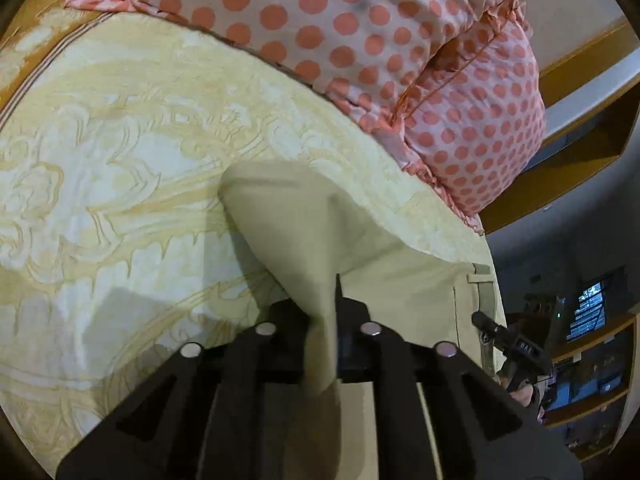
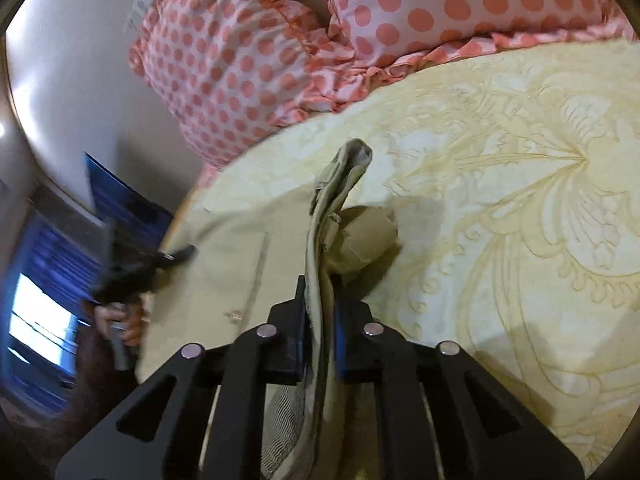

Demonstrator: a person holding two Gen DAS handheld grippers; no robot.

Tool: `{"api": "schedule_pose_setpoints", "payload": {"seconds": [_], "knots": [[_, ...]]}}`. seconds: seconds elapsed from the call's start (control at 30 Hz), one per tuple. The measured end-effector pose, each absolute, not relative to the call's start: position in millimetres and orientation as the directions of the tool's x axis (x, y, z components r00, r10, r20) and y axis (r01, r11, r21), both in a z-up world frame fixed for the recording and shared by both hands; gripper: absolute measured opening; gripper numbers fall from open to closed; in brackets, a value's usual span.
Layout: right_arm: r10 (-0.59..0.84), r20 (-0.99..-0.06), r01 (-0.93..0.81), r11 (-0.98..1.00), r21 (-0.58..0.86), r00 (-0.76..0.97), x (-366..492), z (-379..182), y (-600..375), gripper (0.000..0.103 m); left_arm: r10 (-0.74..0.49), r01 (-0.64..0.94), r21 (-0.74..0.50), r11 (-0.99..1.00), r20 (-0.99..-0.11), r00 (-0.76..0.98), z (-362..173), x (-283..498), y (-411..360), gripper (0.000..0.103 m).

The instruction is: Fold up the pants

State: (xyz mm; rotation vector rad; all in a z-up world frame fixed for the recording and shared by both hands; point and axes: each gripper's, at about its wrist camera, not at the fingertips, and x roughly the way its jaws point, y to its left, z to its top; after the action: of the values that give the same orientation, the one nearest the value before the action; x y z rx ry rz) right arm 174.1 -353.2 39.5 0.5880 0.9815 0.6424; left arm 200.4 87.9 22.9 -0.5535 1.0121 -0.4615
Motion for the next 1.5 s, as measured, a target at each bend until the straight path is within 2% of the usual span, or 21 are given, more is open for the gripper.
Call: {"api": "schedule_pose_setpoints", "payload": {"seconds": [0.27, 0.37, 0.4, 0.47, 0.5, 0.53, 0.57, 0.6, 0.67, 0.77, 0.83, 0.9, 0.97, 1.0, 1.03, 1.1, 1.13, 1.17, 1.23, 1.33, 1.5], "knots": [[0.640, -0.543, -0.274, 0.747, 0.606, 0.544, 260.7, 69.4, -344.2, 0.009, -0.458, 0.138, -0.483, 0.865, -0.644, 0.613, 70.3, 268.2, 62.4, 0.006], [0.579, -0.596, -0.215, 0.793, 0.570, 0.557, 293.2, 51.3, -343.6, 0.010, -0.348, 0.089, -0.380, 0.921, -0.697, 0.627, 60.6, 303.0, 51.1, 0.008], [0.550, -0.635, -0.191, 0.817, 0.545, 0.543, 298.7, 43.1, -339.6, 0.012, -0.317, 0.063, -0.353, 0.934, -0.731, 0.605, 52.2, 309.5, 47.5, 0.009], [0.461, -0.721, -0.168, 0.881, 0.443, 0.517, 298.9, 32.8, -332.5, 0.020, -0.262, 0.040, -0.298, 0.954, -0.755, 0.601, 49.6, 306.1, 44.6, 0.024], [0.430, -0.733, -0.174, 0.899, 0.402, 0.527, 294.4, 35.4, -332.6, 0.024, -0.220, 0.031, -0.257, 0.966, -0.752, 0.621, 54.2, 298.1, 46.0, 0.024], [0.391, -0.737, -0.171, 0.917, 0.360, 0.551, 285.8, 43.9, -335.3, 0.029, -0.169, 0.021, -0.205, 0.978, -0.738, 0.653, 63.1, 284.6, 49.4, 0.031], [0.391, -0.719, -0.173, 0.916, 0.361, 0.575, 276.4, 52.4, -338.6, 0.041, -0.157, 0.027, -0.189, 0.982, -0.718, 0.678, 70.6, 272.6, 52.0, 0.034], [0.427, -0.688, -0.191, 0.899, 0.395, 0.587, 269.1, 57.5, -341.7, 0.055, -0.163, 0.042, -0.190, 0.981, -0.686, 0.709, 79.4, 257.7, 53.2, 0.034], [0.586, -0.591, -0.272, 0.799, 0.537, 0.554, 251.6, 66.2, -342.4, 0.066, -0.249, 0.126, -0.232, 0.965, -0.643, 0.725, 93.0, 229.0, 45.9, 0.035], [0.676, -0.572, -0.281, 0.726, 0.628, 0.465, 246.6, 54.2, -332.7, 0.066, -0.416, 0.256, -0.331, 0.908, -0.657, 0.629, 84.9, 205.1, 23.1, 0.046], [0.682, -0.624, -0.158, 0.713, 0.683, 0.381, 253.6, 23.4, -330.7, 0.073, -0.444, 0.251, -0.367, 0.896, -0.708, 0.550, 63.3, 209.3, 11.7, 0.049], [0.730, -0.558, -0.090, 0.635, 0.767, 0.394, 255.1, 11.6, -342.0, 0.073, -0.405, 0.200, -0.354, 0.914, -0.757, 0.513, 37.5, 220.8, 10.2, 0.044], [0.744, -0.541, -0.014, 0.593, 0.805, 0.393, 255.8, 10.9, -351.7, 0.072, -0.315, 0.182, -0.257, 0.949, -0.756, 0.574, 38.9, 218.7, 7.0, 0.043], [0.704, -0.581, 0.015, 0.631, 0.775, 0.408, 247.2, 20.6, -353.6, 0.073, -0.276, 0.163, -0.223, 0.961, -0.767, 0.580, 41.5, 216.3, 6.0, 0.044], [0.667, -0.610, 0.005, 0.673, 0.739, 0.427, 238.3, 31.4, -352.6, 0.074, -0.276, 0.156, -0.228, 0.961, -0.758, 0.591, 48.1, 205.6, 7.2, 0.050], [0.583, -0.646, -0.102, 0.776, 0.622, 0.493, 199.0, 65.8, -341.0, 0.094, -0.293, 0.177, -0.235, 0.956, -0.714, 0.635, 64.7, 177.9, 8.9, 0.065], [0.553, -0.656, -0.134, 0.807, 0.575, 0.514, 182.9, 73.9, -329.0, 0.099, -0.278, 0.181, -0.211, 0.961, -0.691, 0.668, 72.9, 157.5, 8.6, 0.078], [0.524, -0.665, -0.169, 0.836, 0.523, 0.532, 161.9, 82.7, -318.0, 0.102, -0.258, 0.175, -0.190, 0.966, -0.671, 0.695, 77.8, 137.4, 9.6, 0.089], [0.473, -0.672, -0.228, 0.877, 0.423, 0.570, 120.8, 86.4, -298.0, 0.102, -0.229, 0.162, -0.163, 0.973, -0.643, 0.731, 80.6, 97.3, 6.6, 0.099], [0.357, -0.685, -0.245, 0.934, 0.259, 0.635, 75.5, 74.7, -270.7, 0.102, -0.189, 0.134, -0.133, 0.982, -0.635, 0.749, 68.0, 54.4, 0.6, 0.101], [0.246, -0.687, -0.227, 0.966, 0.120, 0.684, 47.1, 47.4, -240.4, 0.102, -0.153, 0.125, -0.090, 0.988, -0.649, 0.745, 35.1, 26.3, -14.3, 0.101]]}}
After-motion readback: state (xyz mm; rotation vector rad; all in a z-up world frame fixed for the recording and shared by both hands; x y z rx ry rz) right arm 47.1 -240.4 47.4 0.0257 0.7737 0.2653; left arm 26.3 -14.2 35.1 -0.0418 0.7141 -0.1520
